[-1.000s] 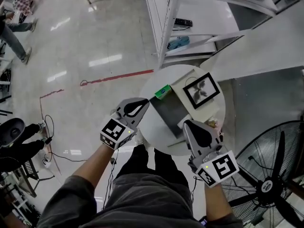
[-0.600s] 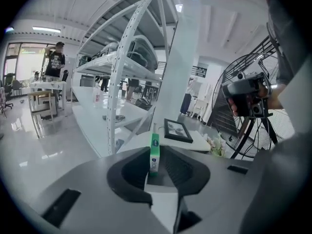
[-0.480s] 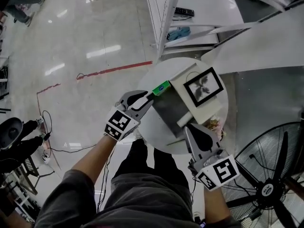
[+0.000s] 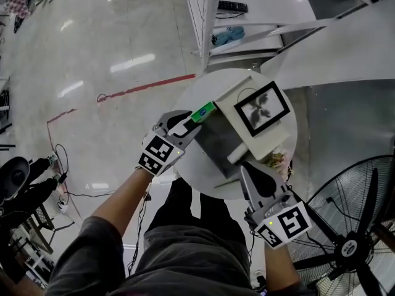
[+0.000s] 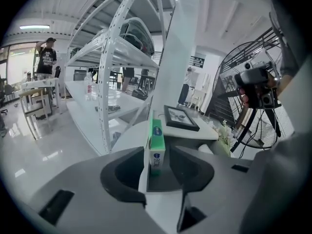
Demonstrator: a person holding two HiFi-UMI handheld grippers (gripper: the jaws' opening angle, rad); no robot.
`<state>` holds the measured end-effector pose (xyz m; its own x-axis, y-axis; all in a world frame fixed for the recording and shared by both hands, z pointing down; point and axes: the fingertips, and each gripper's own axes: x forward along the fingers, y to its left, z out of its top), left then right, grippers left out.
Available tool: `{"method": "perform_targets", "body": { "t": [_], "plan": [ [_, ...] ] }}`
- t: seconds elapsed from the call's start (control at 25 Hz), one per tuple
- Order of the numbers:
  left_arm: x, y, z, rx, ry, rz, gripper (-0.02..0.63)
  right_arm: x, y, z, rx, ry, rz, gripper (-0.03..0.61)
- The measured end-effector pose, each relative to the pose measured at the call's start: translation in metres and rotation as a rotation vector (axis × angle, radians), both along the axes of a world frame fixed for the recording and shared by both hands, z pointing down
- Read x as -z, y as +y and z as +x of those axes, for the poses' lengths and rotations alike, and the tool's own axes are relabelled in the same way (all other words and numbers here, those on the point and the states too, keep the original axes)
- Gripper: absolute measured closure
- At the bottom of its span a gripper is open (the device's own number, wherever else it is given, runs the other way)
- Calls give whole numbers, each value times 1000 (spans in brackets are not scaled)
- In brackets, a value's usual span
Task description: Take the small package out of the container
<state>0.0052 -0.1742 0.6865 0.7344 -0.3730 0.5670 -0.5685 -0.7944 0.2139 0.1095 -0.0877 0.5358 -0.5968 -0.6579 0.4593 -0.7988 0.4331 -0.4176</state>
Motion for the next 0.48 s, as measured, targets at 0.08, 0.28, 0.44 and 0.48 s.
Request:
{"method": "perform_targets", "body": {
  "t": [0.08, 0.28, 0.44, 0.48],
  "plan": [
    [-2, 0, 3, -2, -6, -3, 437, -1, 0, 2, -6, -4, -4, 555],
    [-5, -2, 8, 0, -20, -8, 450, 0, 2, 9, -13, -4, -3, 555],
    [-9, -3, 9, 0, -44, -7, 491, -3, 6, 15, -23, -7, -9, 555],
    [-9, -4, 9, 1, -46, -9, 499, -3, 6, 16, -24, -8, -9, 555]
  ]
}}
